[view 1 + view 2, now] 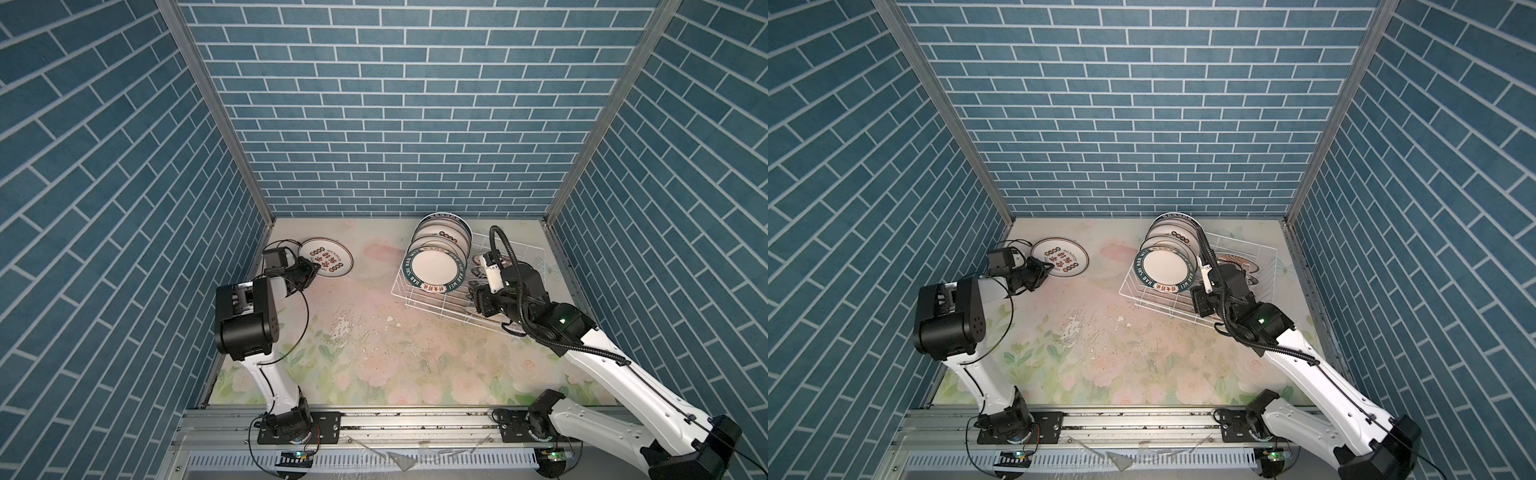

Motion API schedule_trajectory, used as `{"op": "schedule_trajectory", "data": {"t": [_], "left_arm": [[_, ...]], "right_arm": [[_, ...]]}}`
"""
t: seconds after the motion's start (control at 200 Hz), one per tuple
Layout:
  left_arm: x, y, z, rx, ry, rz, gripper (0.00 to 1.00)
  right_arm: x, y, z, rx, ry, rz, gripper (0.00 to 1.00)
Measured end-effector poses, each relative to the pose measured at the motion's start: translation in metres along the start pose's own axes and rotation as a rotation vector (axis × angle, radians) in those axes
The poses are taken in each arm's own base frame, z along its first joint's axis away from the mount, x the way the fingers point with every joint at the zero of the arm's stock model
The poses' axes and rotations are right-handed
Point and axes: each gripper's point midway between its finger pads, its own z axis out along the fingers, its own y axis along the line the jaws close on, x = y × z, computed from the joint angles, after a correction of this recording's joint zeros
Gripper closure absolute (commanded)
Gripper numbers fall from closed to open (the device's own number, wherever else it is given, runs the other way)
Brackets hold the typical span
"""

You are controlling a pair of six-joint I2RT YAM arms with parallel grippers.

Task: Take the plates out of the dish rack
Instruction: 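Lay the plate flat on the table with the left gripper while the right returns, then lower the right gripper between the next plates while the left gripper withdraws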

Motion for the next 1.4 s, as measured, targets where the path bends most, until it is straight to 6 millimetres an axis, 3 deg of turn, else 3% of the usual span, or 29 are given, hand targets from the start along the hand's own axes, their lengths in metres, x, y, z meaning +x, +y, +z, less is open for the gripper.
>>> {"op": "schedule_trajectory", "data": {"t": [0.13,0.24,0.43,0.63,0.98,1.14,1.19,1.205,1.22,1.3,1.395], "left_arm": [[0.000,0.001,0.000,-0.013,0.007,0.013,0.79],[0.004,0.005,0.000,-0.031,0.019,0.013,0.69],[0.010,0.015,-0.001,-0.071,0.040,0.012,0.64],[0.014,0.022,-0.002,-0.103,0.055,0.011,0.46],[0.019,0.028,-0.003,-0.125,0.073,0.017,0.34],[0.019,0.029,-0.008,-0.143,0.071,0.029,0.29],[0.020,0.030,-0.010,-0.149,0.072,0.031,0.24],[0.020,0.030,-0.011,-0.148,0.073,0.032,0.05],[0.020,0.030,-0.011,-0.149,0.072,0.035,0.01],[0.020,0.022,-0.017,-0.131,0.061,0.056,0.01],[0.028,0.027,-0.026,-0.140,0.061,0.060,0.01]], "right_arm": [[-0.001,0.000,0.003,0.001,-0.008,-0.047,0.33],[0.001,0.001,0.008,0.002,0.001,-0.106,0.33],[0.001,0.003,0.020,0.005,0.016,-0.200,0.32],[0.005,0.006,0.040,0.012,0.075,-0.309,0.31],[-0.038,-0.007,0.067,-0.030,0.102,-0.349,0.32],[-0.046,-0.013,0.083,-0.089,0.133,-0.321,0.33],[-0.048,-0.011,0.087,-0.117,0.141,-0.317,0.34],[-0.048,-0.010,0.088,-0.127,0.146,-0.313,0.35],[-0.049,-0.010,0.089,-0.135,0.146,-0.311,0.35],[-0.052,-0.006,0.096,-0.181,0.151,-0.301,0.36],[-0.055,-0.002,0.102,-0.226,0.152,-0.289,0.37]]}}
